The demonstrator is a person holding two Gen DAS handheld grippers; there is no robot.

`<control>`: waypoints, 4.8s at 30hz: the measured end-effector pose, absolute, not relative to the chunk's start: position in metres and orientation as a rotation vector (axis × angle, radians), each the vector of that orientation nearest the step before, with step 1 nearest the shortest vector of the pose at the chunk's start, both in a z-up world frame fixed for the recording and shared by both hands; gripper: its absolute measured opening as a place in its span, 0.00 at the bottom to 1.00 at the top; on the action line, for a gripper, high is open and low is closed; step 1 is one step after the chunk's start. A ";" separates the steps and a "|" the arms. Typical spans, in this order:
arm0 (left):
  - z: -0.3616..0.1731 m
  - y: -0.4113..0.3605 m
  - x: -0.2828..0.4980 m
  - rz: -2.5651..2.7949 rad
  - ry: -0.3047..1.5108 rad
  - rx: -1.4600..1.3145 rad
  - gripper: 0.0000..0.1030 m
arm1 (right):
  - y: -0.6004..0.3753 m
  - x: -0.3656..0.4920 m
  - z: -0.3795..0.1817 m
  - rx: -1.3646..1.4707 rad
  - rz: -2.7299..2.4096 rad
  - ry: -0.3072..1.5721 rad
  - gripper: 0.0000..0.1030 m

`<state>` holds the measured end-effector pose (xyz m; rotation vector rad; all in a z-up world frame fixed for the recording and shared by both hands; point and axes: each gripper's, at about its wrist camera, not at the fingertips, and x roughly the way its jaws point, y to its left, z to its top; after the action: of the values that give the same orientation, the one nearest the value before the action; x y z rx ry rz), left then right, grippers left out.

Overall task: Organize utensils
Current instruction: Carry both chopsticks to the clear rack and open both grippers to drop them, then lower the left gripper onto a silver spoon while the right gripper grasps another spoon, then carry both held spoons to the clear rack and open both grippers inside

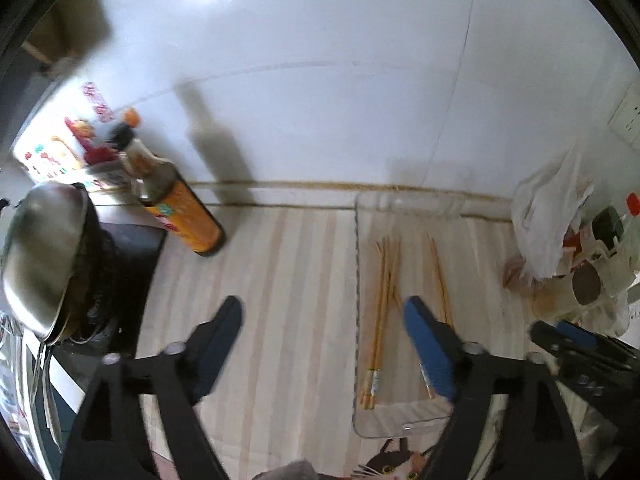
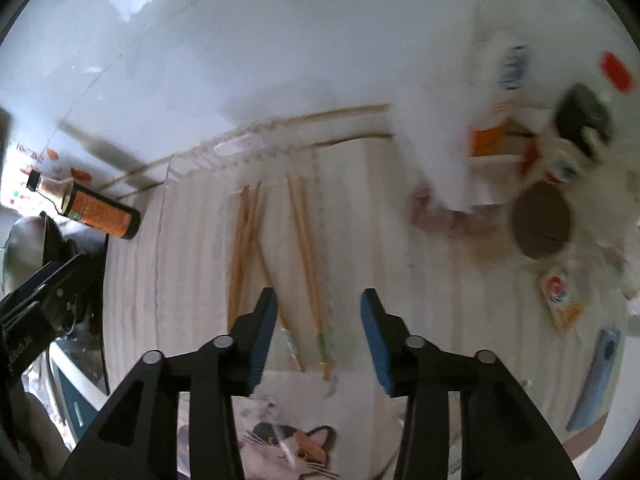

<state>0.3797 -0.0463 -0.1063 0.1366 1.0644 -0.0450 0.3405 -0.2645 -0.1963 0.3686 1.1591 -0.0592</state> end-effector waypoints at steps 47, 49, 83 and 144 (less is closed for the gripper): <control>-0.301 -0.200 0.221 -0.233 1.464 0.348 0.02 | -0.404 0.165 -0.353 0.625 -0.336 1.308 0.19; -0.301 -0.186 0.221 -0.210 1.479 0.329 0.02 | -0.392 0.174 -0.352 0.534 -0.361 1.338 0.19; -0.302 -0.139 0.218 -0.224 1.517 0.277 0.03 | -0.359 0.124 -0.354 0.352 -0.328 1.552 0.08; -0.171 -0.082 0.420 -0.117 1.353 0.053 0.06 | -0.231 0.405 -0.235 0.325 0.081 1.276 0.03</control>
<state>0.4196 -0.0824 -0.1709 0.0525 1.3533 -0.1169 0.4051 -0.2308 -0.2345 0.3249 1.2764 0.0813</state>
